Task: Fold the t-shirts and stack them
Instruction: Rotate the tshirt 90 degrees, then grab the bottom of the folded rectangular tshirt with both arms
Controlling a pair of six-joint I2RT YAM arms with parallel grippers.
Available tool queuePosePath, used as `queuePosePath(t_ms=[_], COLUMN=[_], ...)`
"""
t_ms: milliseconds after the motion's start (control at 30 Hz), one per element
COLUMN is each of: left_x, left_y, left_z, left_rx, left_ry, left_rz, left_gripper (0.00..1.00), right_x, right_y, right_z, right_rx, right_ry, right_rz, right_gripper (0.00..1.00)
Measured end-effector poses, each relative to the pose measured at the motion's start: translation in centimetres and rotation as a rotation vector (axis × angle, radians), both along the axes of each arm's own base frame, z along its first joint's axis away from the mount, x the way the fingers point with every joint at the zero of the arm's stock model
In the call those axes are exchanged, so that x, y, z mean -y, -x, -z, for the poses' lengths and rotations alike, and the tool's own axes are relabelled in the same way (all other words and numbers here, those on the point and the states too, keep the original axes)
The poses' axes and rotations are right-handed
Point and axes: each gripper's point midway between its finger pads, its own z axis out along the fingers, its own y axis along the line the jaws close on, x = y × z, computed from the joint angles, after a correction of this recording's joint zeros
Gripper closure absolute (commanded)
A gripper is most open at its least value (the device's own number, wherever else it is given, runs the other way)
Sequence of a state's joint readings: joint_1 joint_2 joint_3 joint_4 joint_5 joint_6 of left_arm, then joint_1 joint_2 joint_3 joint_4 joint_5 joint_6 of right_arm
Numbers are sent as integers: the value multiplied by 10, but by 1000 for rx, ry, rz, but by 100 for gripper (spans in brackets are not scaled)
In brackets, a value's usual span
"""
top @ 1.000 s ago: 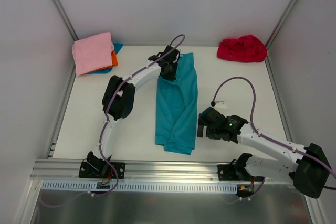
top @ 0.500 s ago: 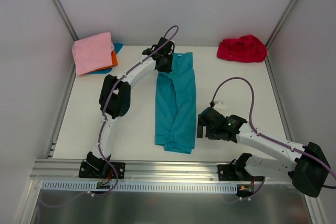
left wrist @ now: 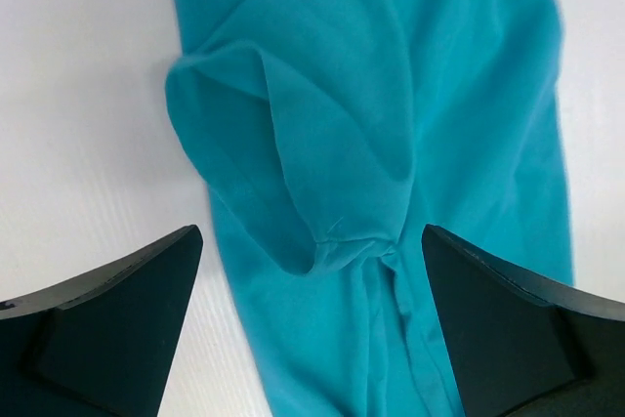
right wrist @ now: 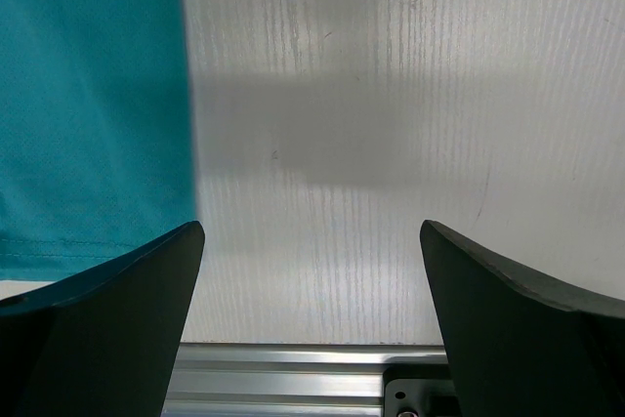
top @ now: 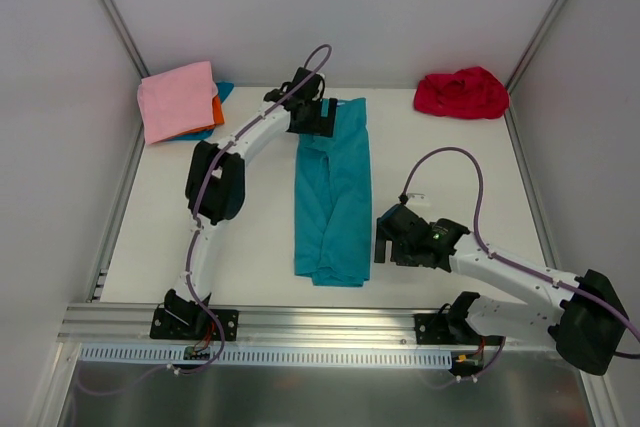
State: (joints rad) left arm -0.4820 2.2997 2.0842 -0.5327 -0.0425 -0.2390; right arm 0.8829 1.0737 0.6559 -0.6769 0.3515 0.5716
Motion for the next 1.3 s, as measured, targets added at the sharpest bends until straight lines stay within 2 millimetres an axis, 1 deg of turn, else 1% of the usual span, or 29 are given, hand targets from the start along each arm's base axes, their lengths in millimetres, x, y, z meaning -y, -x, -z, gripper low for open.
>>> queuePosePath(t_ms=[100,167,233,267,333,400,433,567,600,667,733,833,900,1000,1067,1100,1167,1200,1300], left_x=[-6,-10,-16,-19,-25,-34,-40,-52,-54,-58,-62,-62,-61,-56,-54,-54,-55,-56,-58], left_y=[11,19,32,43,69,103,123,183,197,226,253,287,301,318,325,327,332,334,341], left_z=[20,29,36,38,36,30,25,4,3,6,15,25,25,17,12,10,10,11,14], left_rx=[-51,-77,-108,-123,-161,-177,-191,-169,-165,-177,-202,-242,-248,-226,-207,-200,-186,-185,-187], left_ry=[-27,-38,-46,-37,-11,42,68,203,231,274,304,334,354,407,442,462,493,502,530], left_rz=[-4,-8,-13,-19,-21,-30,-35,-35,-32,-29,-24,-4,13,51,65,67,63,61,53], left_gripper=[1,1,1,1,1,1,1,1,1,1,2,2,2,2,2,2,2,2,2], right_x=[0,-1,-3,-5,-7,-9,-9,-12,-13,-19,-25,-41,-52,-63,-64,-63,-58,-56,-41], right_y=[0,0,1,0,1,3,5,15,14,10,7,0,-2,3,9,11,12,12,13], right_z=[0,0,0,0,3,11,16,40,41,41,41,38,35,32,27,22,2,-4,-32], right_rx=[-1,-2,-5,-6,-6,-20,-29,-79,-77,-65,-52,-24,-9,-13,-9,1,50,67,155], right_ry=[-1,-3,-12,-21,-35,-45,-47,-66,-65,-83,-97,-134,-161,-209,-240,-260,-308,-321,-379], right_rz=[-1,-2,-4,-7,-11,-16,-19,-27,-28,-31,-37,-59,-80,-99,-105,-106,-94,-89,-66], right_gripper=[0,1,0,0,0,0,0,1,1,0,1,1,0,0,0,1,0,1,0])
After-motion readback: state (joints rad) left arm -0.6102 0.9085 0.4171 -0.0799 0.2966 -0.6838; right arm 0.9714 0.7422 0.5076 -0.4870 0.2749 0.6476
